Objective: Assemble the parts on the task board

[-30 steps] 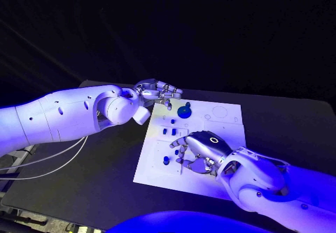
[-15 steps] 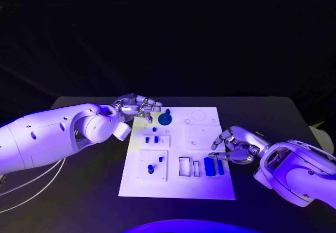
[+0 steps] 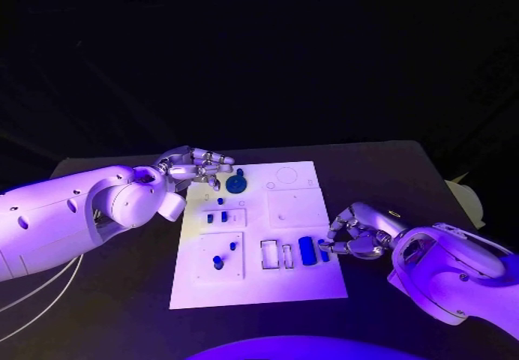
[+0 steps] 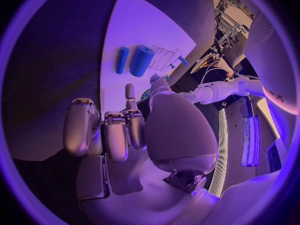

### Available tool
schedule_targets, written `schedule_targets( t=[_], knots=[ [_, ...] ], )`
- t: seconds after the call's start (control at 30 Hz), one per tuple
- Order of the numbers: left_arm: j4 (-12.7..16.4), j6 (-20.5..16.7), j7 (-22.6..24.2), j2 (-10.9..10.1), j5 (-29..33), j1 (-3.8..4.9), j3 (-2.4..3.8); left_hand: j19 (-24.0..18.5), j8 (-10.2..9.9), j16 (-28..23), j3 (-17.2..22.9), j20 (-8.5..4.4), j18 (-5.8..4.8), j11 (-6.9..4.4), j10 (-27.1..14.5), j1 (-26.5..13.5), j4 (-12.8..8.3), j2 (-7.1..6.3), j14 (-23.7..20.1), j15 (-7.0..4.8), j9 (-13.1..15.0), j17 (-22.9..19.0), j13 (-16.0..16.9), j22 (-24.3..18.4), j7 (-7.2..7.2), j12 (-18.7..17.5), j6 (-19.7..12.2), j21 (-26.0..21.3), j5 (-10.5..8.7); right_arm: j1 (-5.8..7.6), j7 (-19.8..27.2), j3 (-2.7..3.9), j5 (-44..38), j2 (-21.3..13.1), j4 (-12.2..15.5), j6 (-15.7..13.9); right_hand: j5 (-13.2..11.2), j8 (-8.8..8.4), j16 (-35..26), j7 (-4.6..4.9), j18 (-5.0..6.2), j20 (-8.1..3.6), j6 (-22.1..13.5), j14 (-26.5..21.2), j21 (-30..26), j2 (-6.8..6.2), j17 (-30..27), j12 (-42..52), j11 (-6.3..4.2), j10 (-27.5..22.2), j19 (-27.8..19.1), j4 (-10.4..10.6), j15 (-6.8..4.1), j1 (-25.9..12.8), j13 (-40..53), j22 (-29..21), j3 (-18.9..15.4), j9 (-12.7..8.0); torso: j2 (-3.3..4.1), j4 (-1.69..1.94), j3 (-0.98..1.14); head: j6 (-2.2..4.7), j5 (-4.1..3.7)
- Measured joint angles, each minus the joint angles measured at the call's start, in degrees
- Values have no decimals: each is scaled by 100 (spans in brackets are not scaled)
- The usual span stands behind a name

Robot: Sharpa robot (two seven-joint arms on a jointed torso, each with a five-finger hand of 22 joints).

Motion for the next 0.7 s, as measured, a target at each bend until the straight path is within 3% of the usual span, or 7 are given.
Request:
schedule_targets(
  t=[0.4,0.7],
  knots=[
    [9,13,33,-44,4,-4,0,0,23,0,0,0,1,21,-21,23,0,23,0,0,-6,-7,-1,-5,0,22,0,0,0,-176,-346,-3,-390,454,-292,-227,88,0,0,0,1,0,0,0,-22,23,-1,0,0,0,0,2,0,-23,-1,3,-87,48,1,-2,-12,-48,-29],
    [18,27,49,-61,8,-5,0,0,23,0,0,0,0,21,-22,23,0,23,0,0,-6,-6,0,-4,0,22,0,0,0,-280,-422,-3,-509,726,-436,-253,154,0,22,0,1,0,0,21,-22,57,-1,-22,0,0,-1,25,-21,-57,-2,4,-142,75,2,-7,-12,-82,8]
  ],
)
